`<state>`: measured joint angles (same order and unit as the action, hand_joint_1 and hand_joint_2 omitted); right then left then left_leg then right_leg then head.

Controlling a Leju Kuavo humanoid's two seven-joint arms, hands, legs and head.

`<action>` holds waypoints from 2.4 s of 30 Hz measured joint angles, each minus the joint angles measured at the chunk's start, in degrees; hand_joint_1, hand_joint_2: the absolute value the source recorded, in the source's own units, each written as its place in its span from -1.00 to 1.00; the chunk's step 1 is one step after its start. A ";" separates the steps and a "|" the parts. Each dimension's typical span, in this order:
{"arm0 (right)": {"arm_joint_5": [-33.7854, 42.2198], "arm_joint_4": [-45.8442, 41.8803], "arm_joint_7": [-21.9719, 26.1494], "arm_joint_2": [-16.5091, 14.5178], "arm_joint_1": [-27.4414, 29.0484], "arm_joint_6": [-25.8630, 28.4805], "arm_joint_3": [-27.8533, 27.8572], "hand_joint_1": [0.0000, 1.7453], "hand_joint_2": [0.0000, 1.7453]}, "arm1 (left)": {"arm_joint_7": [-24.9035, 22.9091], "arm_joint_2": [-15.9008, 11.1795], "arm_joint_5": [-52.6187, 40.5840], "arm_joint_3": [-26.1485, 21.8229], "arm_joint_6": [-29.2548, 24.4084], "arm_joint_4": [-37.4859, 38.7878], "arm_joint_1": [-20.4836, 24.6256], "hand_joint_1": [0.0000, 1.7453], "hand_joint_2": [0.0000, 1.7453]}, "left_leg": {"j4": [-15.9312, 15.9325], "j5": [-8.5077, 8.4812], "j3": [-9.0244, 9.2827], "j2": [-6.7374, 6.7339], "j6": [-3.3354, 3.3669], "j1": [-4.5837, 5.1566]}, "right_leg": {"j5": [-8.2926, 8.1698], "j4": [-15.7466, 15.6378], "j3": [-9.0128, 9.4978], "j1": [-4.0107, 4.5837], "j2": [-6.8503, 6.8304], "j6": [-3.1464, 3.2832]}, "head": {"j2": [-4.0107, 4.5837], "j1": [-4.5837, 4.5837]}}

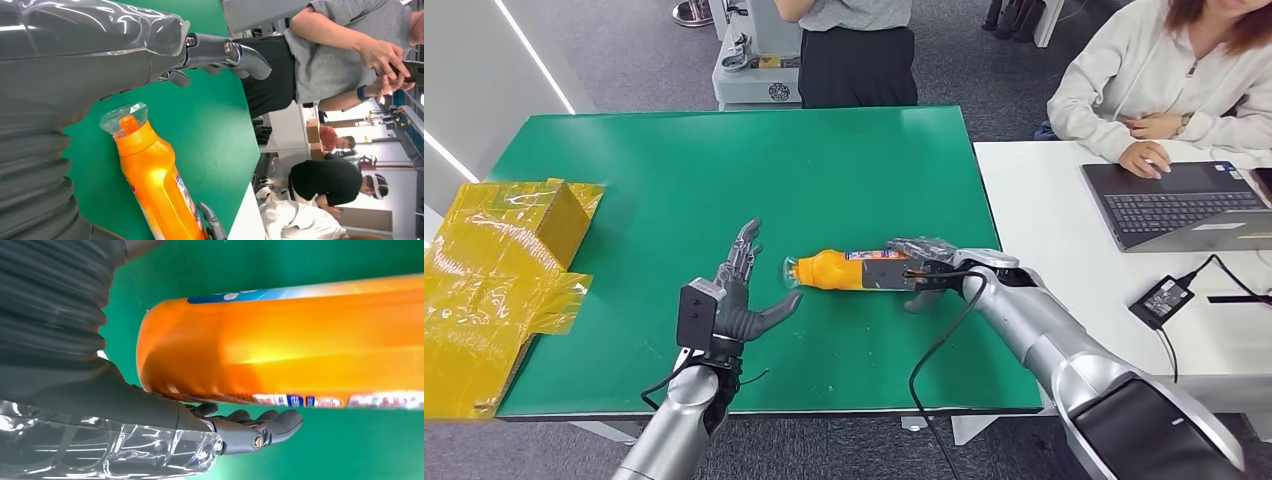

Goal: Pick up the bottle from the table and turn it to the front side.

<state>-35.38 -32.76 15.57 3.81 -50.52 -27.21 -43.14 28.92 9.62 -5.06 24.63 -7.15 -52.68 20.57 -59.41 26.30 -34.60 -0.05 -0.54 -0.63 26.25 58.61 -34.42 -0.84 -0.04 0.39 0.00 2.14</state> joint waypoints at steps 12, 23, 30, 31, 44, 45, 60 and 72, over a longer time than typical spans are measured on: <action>0.25 5.45 -0.78 -2.35 -2.91 -0.45 -4.83 0.63 1.00 | -0.07 -0.21 1.37 0.00 -0.17 0.43 0.64 -1.00 1.00 | -0.01 0.00 0.06 0.00 0.00 0.00 | 0.00 -0.02 0.06 0.00 0.00 0.00 | 0.00 0.00; 0.51 7.55 0.07 -2.23 -2.08 4.11 -7.25 1.00 1.00 | 0.38 -0.39 1.44 0.00 -0.17 1.38 0.89 -1.00 1.00 | -0.01 0.00 0.13 -0.02 0.00 0.00 | -0.01 -0.02 0.10 0.00 0.02 0.00 | 0.00 0.00; 0.38 7.62 0.12 -2.23 -1.68 6.83 -7.91 1.00 1.00 | 0.39 -0.44 1.44 0.00 -0.22 1.40 0.90 -1.00 1.00 | -0.01 0.00 0.13 -0.02 0.00 0.00 | -0.01 -0.03 0.10 0.00 0.02 0.00 | 0.00 0.00; 0.44 7.59 0.31 -2.22 -1.52 7.81 -7.97 1.00 1.00 | 0.39 -0.44 1.43 0.00 -0.30 1.40 0.89 -1.00 1.00 | -0.01 0.00 0.13 -0.02 0.00 0.00 | -0.01 -0.03 0.11 0.00 0.02 0.00 | 0.00 0.00; 20.78 -19.50 16.36 1.33 24.34 26.46 5.47 1.00 1.00 | 1.58 -1.93 1.44 -0.07 -2.93 1.28 -1.95 -1.00 1.00 | 0.03 0.09 -0.05 0.20 0.01 -0.01 | 0.18 -0.03 0.02 0.02 -0.20 -0.03 | 0.00 0.00; 21.36 -22.74 16.63 1.37 26.93 27.09 6.84 1.00 1.00 | 1.59 -2.06 1.43 -0.09 -2.98 1.25 -2.10 -1.00 1.00 | 0.03 0.11 -0.06 0.21 0.01 -0.01 | 0.20 -0.03 0.02 0.02 -0.20 -0.02 | 0.00 0.00; 21.31 -47.19 18.49 1.38 47.71 33.69 19.22 1.00 1.00 | 0.36 -3.05 0.85 -1.20 -1.51 -1.87 -4.06 -1.00 1.00 | 0.04 0.13 -0.13 0.24 0.01 0.00 | 0.22 -0.05 -0.02 0.00 -0.29 -0.01 | 0.00 0.00; 16.74 -45.99 19.63 0.48 39.58 37.69 23.28 1.00 1.00 | -9.66 -1.64 17.80 -1.97 24.20 -0.94 6.83 -1.00 1.00 | 0.01 -0.11 -0.14 0.21 0.04 0.00 | -0.02 -0.01 -0.04 0.00 -0.25 -0.01 | 0.00 -0.01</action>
<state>-18.64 -78.75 35.20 4.29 -10.94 10.47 -19.86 19.26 7.98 12.73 22.67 17.05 -53.61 27.40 -59.40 26.19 -34.74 0.16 -0.49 -0.63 26.23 58.60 -34.46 -0.84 -0.29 0.38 0.00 2.13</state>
